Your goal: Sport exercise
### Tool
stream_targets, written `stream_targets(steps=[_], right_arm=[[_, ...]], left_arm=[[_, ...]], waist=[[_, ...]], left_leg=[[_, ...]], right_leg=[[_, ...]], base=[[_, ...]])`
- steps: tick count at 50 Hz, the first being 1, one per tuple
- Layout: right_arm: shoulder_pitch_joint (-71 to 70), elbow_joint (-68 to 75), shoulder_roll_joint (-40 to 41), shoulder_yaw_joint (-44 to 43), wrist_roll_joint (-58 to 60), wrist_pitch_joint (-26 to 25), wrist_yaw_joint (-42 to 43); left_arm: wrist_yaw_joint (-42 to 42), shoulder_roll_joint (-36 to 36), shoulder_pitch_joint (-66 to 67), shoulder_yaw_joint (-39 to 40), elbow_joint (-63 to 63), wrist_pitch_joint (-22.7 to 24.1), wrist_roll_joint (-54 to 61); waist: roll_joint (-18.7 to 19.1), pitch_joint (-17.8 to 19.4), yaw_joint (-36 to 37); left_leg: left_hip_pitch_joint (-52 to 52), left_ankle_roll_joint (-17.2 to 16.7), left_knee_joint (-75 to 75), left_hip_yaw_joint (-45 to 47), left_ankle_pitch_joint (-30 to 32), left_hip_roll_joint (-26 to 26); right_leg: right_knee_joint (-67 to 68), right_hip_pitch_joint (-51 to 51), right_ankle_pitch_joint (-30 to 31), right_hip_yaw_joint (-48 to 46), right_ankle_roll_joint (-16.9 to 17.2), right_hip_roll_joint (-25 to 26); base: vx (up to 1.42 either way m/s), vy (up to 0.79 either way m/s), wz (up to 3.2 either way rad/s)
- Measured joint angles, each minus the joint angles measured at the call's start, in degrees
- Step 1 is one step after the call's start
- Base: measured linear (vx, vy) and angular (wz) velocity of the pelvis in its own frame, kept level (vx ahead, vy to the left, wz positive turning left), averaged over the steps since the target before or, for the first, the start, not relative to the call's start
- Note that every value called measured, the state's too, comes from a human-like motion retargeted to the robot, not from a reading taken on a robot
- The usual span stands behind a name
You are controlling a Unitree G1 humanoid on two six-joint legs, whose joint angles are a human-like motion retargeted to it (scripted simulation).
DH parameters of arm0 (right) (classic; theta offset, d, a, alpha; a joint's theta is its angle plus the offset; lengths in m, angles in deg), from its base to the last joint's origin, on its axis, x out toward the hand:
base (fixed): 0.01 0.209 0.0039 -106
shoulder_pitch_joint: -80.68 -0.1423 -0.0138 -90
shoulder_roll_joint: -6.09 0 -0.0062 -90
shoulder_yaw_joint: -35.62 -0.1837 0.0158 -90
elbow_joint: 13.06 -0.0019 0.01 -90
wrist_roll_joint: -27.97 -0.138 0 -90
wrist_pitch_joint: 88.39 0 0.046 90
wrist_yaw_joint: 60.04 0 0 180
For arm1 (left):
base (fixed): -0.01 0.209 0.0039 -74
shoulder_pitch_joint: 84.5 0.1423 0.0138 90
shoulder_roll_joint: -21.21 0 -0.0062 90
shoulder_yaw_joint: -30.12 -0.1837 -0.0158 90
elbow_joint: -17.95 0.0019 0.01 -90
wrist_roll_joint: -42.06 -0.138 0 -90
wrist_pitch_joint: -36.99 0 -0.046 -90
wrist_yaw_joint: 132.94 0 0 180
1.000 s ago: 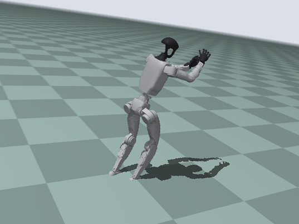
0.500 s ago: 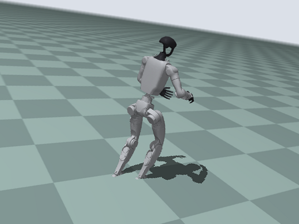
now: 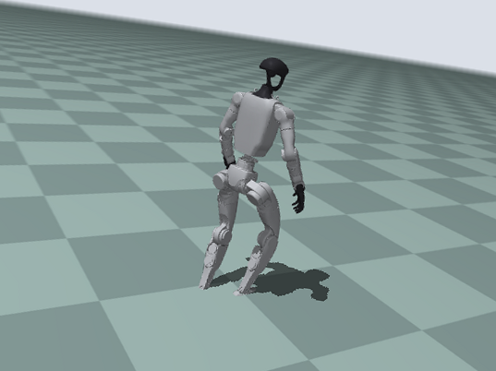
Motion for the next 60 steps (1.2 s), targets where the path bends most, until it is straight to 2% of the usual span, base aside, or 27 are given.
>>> stream_targets(steps=[10,18,28,40,49,60], right_arm=[[-4.15,3.27,2.93,1.93,-0.88,0.70,3.12],[-5.49,4.19,4.16,-0.38,-5.17,1.71,7.69],[-4.51,9.70,5.41,-3.76,-10.38,1.22,10.25],[-2.34,14.16,6.21,-4.92,-12.15,0.15,8.29],[-1.02,13.84,5.81,-6.06,-14.19,0.27,7.71],[-0.50,14.72,4.87,-6.25,-14.20,0.44,6.25]], left_arm=[[-1.81,-1.03,-3.37,-3.59,9.33,-0.51,-8.21],[-3.34,-0.19,-7.51,-3.91,12.69,-0.34,-8.42],[-5.80,0.37,-17.21,-2.79,10.32,0.47,-2.97],[-4.65,-1.50,-25.94,-3.48,3.43,1.73,1.88],[-1.50,-1.45,-22.11,-4.83,3.17,0.43,0.54],[1.63,1.86,-11.00,-1.13,13.41,-2.55,-1.05]], waist=[[-1.88,1.20,-3.08],[-2.00,1.85,-5.30],[-1.59,2.10,-6.49],[0.91,2.53,-6.40],[1.49,1.86,-6.16],[1.61,0.62,-5.94]], left_leg=[[-2.37,0.49,4.31,1.59,-1.55,-0.82],[-2.47,1.33,5.16,1.05,-1.99,-0.74],[-2.33,1.26,7.44,-2.56,-3.19,0.22],[-5.87,-1.74,15.33,-7.08,-4.83,3.92],[-5.46,-3.02,15.52,-6.81,-4.77,5.94],[-3.59,-4.64,9.84,-5.14,-3.22,7.01]], right_leg=[[5.76,-4.14,0.83,3.24,2.10,-0.12],[7.23,-4.28,-0.07,5.06,1.97,0.58],[0.23,-0.39,-0.56,5.70,-0.68,2.39],[-2.38,2.68,-2.04,-0.28,-3.86,3.26],[-3.69,3.64,-2.23,-3.96,-4.48,2.70],[-5.21,4.15,-1.23,-6.32,-4.20,1.21]], base=[[-0.07,0.02,0.04],[0.00,0.00,0.00],[0.06,-0.05,0.25],[0.02,-0.09,0.38],[0.00,-0.04,0.39],[-0.01,0.02,0.37]])
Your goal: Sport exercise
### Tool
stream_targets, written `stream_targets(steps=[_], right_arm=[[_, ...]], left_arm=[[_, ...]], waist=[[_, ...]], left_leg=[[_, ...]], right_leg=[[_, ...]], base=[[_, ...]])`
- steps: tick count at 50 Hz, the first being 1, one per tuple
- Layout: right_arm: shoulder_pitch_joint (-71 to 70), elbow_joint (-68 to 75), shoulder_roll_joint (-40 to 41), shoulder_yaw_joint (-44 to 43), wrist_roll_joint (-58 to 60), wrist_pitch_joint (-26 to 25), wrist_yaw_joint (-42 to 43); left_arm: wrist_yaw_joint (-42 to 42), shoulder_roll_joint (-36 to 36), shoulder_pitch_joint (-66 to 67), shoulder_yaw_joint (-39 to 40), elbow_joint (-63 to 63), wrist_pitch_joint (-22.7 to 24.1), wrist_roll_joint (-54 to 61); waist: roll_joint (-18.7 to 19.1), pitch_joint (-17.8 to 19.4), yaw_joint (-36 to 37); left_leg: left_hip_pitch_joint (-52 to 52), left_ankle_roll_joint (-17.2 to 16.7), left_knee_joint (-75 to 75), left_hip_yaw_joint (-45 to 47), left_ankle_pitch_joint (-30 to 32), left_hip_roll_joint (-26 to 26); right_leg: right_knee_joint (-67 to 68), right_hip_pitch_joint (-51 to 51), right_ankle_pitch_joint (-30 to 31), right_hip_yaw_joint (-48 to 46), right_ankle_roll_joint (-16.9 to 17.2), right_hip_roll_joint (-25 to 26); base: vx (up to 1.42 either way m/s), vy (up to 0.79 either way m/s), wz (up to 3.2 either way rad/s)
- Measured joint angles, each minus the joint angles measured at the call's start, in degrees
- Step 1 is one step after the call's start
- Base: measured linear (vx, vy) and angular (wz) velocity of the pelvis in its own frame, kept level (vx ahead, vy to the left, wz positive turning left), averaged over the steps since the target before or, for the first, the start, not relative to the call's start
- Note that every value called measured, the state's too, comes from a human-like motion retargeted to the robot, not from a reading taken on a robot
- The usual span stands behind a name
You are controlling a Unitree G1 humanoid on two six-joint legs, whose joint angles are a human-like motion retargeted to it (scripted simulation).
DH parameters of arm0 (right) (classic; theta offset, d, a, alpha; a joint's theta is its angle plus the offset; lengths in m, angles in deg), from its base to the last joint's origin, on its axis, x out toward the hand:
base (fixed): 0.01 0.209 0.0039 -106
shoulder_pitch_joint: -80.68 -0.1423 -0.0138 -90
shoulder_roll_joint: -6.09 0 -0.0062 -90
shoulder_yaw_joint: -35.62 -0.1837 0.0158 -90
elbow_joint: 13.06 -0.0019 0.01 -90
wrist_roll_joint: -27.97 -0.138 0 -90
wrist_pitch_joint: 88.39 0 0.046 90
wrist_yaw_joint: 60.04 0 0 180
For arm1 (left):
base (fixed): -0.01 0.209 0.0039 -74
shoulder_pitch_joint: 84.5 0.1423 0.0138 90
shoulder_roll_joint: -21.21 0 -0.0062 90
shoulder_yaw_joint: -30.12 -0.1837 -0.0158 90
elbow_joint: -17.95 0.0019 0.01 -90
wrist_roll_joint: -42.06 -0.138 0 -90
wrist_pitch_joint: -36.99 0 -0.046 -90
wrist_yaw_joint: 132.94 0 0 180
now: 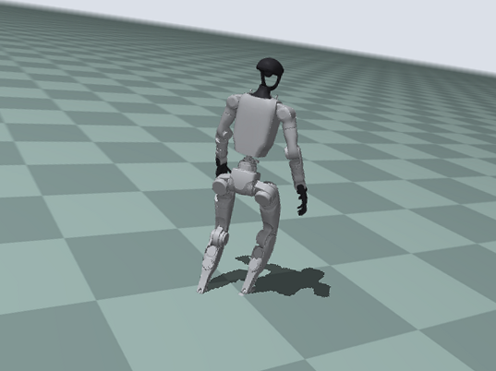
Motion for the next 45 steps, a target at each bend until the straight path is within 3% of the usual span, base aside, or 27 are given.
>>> stream_targets(steps=[13,15,20,22,33,40,45], right_arm=[[-5.86,-5.21,-2.61,1.05,3.99,0.17,-2.80],[-8.22,-7.07,-3.62,1.85,5.16,-0.19,-4.15],[-9.11,-10.20,-6.63,2.11,6.78,0.13,-4.96],[-10.81,-12.50,-10.07,1.47,6.63,-0.65,-6.40],[-2.36,-5.69,-23.18,-11.93,3.45,-4.59,-3.80],[2.57,-4.79,-18.66,-13.45,5.11,-4.66,-2.75],[0.03,-9.40,-11.27,-5.70,9.52,-4.31,-1.89]], left_arm=[[-2.36,3.50,5.72,10.94,2.13,1.26,9.32],[-3.50,4.36,5.10,13.78,0.83,1.75,13.00],[-6.14,5.72,5.68,19.50,-2.13,3.99,20.56],[-7.81,6.81,5.61,24.70,-5.04,4.90,26.74],[-20.42,16.80,6.27,57.52,-15.01,16.70,51.77],[-27.55,20.26,0.72,68.09,-22.17,23.75,58.85],[-29.48,14.93,-11.37,62.37,-27.93,27.40,64.60]], waist=[[-1.21,-0.10,1.63],[-1.35,-0.96,1.00],[-3.61,0.06,2.06],[-4.36,-1.18,0.95],[-11.00,-2.92,2.38],[-15.31,-6.62,-1.19],[-15.60,-8.11,-8.43]], left_leg=[[-2.76,0.11,-1.95,0.96,0.44,-1.27],[-2.69,-0.12,-7.64,0.65,3.10,-1.87],[-5.95,-1.00,-3.54,-0.09,3.69,-3.18],[-5.05,-1.56,-13.17,-1.01,8.99,-4.73],[-10.20,-3.63,-16.69,-4.18,14.83,-8.28],[-10.45,-3.71,-17.52,-3.27,15.17,-9.58],[-7.71,-2.84,-15.17,-1.80,11.86,-8.12]], right_leg=[[3.76,-3.45,2.04,-1.82,1.03,-4.87],[1.89,-4.77,3.52,-2.16,1.16,-5.20],[6.03,-7.95,4.47,0.59,3.51,-6.35],[4.04,-11.00,5.42,3.06,4.88,-6.31],[8.60,-18.22,6.68,7.50,4.34,-11.85],[11.73,-20.34,3.48,8.50,3.41,-13.76],[14.25,-18.38,1.05,9.16,1.70,-12.14]], base=[[-0.10,0.05,0.42],[-0.08,0.04,0.55],[-0.14,0.04,0.76],[-0.06,0.01,0.99],[-0.03,-0.04,0.72],[0.05,-0.12,0.22],[0.07,-0.13,-0.30]])
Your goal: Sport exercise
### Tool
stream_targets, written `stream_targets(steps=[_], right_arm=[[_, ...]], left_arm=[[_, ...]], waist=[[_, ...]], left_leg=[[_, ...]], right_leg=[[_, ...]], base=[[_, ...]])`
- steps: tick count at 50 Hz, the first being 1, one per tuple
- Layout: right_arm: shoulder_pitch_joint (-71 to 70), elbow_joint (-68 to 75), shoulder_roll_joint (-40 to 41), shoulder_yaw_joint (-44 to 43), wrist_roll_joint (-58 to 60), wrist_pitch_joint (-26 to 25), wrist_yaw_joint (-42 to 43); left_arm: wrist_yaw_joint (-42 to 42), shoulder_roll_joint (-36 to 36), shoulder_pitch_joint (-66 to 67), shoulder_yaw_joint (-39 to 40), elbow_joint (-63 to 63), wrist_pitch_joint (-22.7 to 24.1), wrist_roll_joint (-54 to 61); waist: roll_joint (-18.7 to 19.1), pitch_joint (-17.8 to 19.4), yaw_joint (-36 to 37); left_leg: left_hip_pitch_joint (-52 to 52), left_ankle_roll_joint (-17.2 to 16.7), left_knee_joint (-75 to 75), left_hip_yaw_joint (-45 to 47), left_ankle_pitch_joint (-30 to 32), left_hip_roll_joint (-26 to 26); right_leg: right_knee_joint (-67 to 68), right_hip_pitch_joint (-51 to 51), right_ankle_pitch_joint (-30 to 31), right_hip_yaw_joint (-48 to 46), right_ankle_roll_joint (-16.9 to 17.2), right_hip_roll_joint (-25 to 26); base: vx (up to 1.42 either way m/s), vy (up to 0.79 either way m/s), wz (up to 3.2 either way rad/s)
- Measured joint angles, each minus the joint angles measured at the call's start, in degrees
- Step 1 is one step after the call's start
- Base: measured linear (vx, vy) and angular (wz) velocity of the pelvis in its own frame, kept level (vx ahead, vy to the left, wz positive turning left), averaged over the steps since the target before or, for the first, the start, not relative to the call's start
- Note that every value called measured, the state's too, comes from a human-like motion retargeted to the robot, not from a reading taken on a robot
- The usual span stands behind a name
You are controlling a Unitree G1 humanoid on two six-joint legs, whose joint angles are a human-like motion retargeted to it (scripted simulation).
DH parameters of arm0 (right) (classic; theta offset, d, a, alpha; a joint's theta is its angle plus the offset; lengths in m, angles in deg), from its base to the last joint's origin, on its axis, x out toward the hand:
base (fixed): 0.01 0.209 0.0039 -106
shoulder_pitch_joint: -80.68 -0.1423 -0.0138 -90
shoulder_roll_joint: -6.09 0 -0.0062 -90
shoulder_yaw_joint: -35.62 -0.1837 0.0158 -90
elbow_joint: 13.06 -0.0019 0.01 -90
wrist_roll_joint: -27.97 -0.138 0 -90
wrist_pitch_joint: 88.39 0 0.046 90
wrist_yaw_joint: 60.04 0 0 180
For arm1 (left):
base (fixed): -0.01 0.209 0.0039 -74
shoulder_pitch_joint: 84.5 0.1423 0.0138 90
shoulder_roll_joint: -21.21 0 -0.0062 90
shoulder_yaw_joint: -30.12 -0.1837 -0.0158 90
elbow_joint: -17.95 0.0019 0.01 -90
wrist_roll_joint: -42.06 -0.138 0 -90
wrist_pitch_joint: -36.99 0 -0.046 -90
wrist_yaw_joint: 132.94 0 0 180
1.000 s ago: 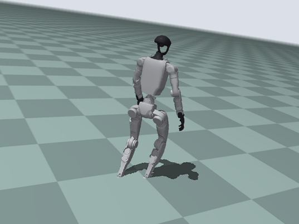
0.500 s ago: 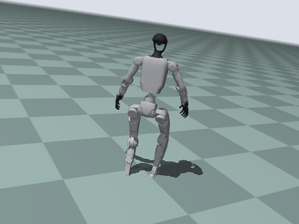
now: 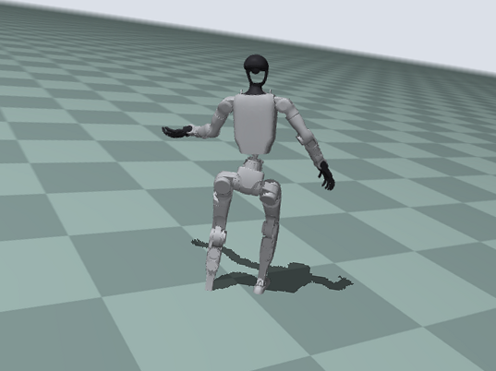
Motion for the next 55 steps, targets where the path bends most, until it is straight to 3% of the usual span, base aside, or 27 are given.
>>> stream_targets(steps=[5,7,12,18,28,48,55], right_arm=[[-4.47,-0.23,5.24,7.49,2.20,-0.63,0.51],[-7.06,1.89,6.03,9.01,1.69,-0.61,-0.05],[-7.02,2.80,5.74,9.78,-0.66,-0.32,-2.24],[-3.24,1.14,3.87,7.47,-2.67,0.03,-3.85],[1.11,0.12,2.30,4.23,-3.63,0.08,-7.33],[2.36,2.50,6.23,2.97,-5.13,2.41,-7.23],[3.15,2.41,6.76,2.77,-5.08,2.57,-7.23]], left_arm=[[7.35,-10.19,-10.71,-15.13,6.62,-5.78,7.88],[17.60,-11.22,-16.97,-22.56,17.27,-11.89,12.99],[29.00,-15.81,-25.00,-35.91,27.10,-21.10,8.18],[33.19,-18.29,-27.84,-42.67,23.47,-22.13,-0.22],[32.82,-18.89,-24.40,-44.62,17.52,-22.09,-9.88],[30.73,-16.61,-19.18,-39.35,30.38,-23.89,-9.88],[31.65,-15.00,-21.62,-39.49,31.04,-23.57,-7.44]], waist=[[2.71,2.00,-6.51],[5.77,5.76,-6.38],[10.39,8.52,-7.62],[12.95,9.58,-6.80],[14.87,8.79,-2.55],[16.98,4.66,-2.00],[17.20,2.66,-3.91]], left_leg=[[1.53,1.15,7.42,0.97,-4.76,2.42],[3.05,0.07,11.13,1.37,-7.65,7.02],[1.60,-2.64,15.67,2.87,-9.34,12.70],[-1.72,-4.77,18.20,4.11,-9.24,15.34],[-6.92,-6.58,16.48,3.20,-6.64,15.53],[-12.62,-12.08,7.61,2.01,2.67,14.40],[-12.73,-10.45,6.82,7.21,4.72,14.28]], right_leg=[[1.72,3.91,-1.57,-0.46,-2.09,2.13],[-0.49,8.15,-1.50,-2.70,-3.22,6.02],[-4.81,10.77,-0.44,-5.23,-3.64,10.41],[-6.99,10.24,0.04,-6.85,-3.49,11.52],[-7.87,7.11,0.46,-9.13,-4.46,10.06],[-9.38,3.70,0.84,-14.98,-7.52,6.07],[-8.62,2.33,1.11,-17.53,-8.65,3.18]], base=[[0.03,-0.08,-0.34],[0.04,-0.07,-0.61],[0.03,-0.03,-0.24],[0.00,0.00,0.14],[-0.01,-0.02,0.46],[-0.02,-0.06,0.64],[-0.04,-0.07,0.88]])
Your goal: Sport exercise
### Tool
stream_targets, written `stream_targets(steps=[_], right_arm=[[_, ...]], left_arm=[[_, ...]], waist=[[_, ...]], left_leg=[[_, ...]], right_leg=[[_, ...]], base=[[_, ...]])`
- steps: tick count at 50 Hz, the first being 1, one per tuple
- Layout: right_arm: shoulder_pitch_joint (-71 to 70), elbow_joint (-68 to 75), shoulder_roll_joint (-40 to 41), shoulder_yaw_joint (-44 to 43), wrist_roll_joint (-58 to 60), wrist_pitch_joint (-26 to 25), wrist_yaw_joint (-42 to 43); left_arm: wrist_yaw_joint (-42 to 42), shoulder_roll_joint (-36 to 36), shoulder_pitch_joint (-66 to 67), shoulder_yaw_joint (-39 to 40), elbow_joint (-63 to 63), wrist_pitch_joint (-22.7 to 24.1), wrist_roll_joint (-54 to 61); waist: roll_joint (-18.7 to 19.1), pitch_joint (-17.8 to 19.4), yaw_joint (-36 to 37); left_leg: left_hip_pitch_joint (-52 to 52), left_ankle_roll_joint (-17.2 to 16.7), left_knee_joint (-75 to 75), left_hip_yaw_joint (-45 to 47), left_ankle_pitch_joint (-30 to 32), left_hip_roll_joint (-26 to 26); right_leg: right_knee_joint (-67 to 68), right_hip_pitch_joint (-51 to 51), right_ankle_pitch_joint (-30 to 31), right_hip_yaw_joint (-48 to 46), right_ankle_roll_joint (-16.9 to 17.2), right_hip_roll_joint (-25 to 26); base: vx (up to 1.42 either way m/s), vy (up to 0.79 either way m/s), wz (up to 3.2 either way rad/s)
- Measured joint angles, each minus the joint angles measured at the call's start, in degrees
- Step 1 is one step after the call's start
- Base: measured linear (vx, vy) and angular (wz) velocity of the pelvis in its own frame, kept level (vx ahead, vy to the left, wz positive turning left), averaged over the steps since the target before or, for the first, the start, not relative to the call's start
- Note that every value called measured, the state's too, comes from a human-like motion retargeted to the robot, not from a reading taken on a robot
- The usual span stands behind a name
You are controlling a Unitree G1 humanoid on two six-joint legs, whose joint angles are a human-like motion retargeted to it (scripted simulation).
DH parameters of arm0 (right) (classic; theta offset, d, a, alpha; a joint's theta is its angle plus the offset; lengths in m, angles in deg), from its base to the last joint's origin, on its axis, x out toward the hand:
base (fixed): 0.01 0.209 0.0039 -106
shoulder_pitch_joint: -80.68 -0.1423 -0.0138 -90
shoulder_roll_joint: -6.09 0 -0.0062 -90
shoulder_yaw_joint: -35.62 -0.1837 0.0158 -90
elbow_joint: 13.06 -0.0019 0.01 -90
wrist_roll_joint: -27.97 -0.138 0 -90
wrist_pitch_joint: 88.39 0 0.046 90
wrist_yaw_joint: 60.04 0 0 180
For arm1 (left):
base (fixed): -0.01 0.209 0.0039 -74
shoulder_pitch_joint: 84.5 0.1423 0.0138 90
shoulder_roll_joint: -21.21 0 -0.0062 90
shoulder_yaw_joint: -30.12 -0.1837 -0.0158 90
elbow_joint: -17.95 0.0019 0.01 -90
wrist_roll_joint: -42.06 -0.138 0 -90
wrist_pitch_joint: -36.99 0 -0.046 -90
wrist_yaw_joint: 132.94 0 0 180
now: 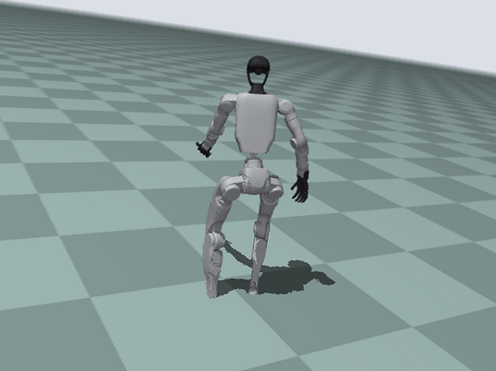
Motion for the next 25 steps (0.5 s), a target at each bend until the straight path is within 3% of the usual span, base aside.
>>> stream_targets(steps=[7,10,18,20,25], right_arm=[[-1.20,-2.25,-3.12,-1.05,-0.38,0.29,-1.00],[-1.70,-6.14,-5.30,-1.86,-0.50,0.92,-1.78],[3.31,-36.43,-11.36,-11.33,2.00,3.91,-3.09],[4.75,-47.75,-12.19,-15.06,2.25,5.14,-2.08],[0.30,-69.85,-10.68,-19.85,2.34,10.24,2.94]], left_arm=[[6.72,1.63,-2.88,-4.65,-4.29,-0.55,-0.96],[11.86,2.27,-2.77,-8.03,-10.76,-0.49,-3.44],[26.43,6.05,10.05,-15.63,-55.64,-1.67,-12.63],[28.21,7.21,15.09,-15.47,-69.89,-2.25,-13.09],[29.73,5.51,23.28,-14.82,-88.34,-0.89,-10.39]], waist=[[-0.10,-1.41,-3.01],[-0.69,-0.80,-2.94],[-2.07,3.18,2.20],[-2.18,3.43,4.09],[-3.28,3.23,9.46]], left_leg=[[6.60,9.94,9.11,19.91,-4.55,4.37],[10.60,12.18,13.45,23.99,-5.64,6.00],[16.80,11.20,17.15,20.61,-7.68,8.90],[17.01,11.06,17.46,19.13,-8.66,9.51],[15.89,11.29,18.81,16.00,-12.15,10.22]], right_leg=[[2.07,-0.89,-0.40,-4.16,-1.02,-5.29],[3.09,-0.22,-0.80,-5.35,-1.60,-6.43],[1.65,6.03,-0.69,-10.50,-3.56,-4.35],[0.82,7.06,-0.31,-12.14,-4.38,-3.74],[1.85,7.61,1.07,-15.57,-6.13,-5.40]], base=[[-0.03,-0.05,1.31],[-0.05,-0.07,0.97],[-0.10,-0.09,0.65],[-0.20,-0.06,0.64],[-0.29,0.00,0.67]])
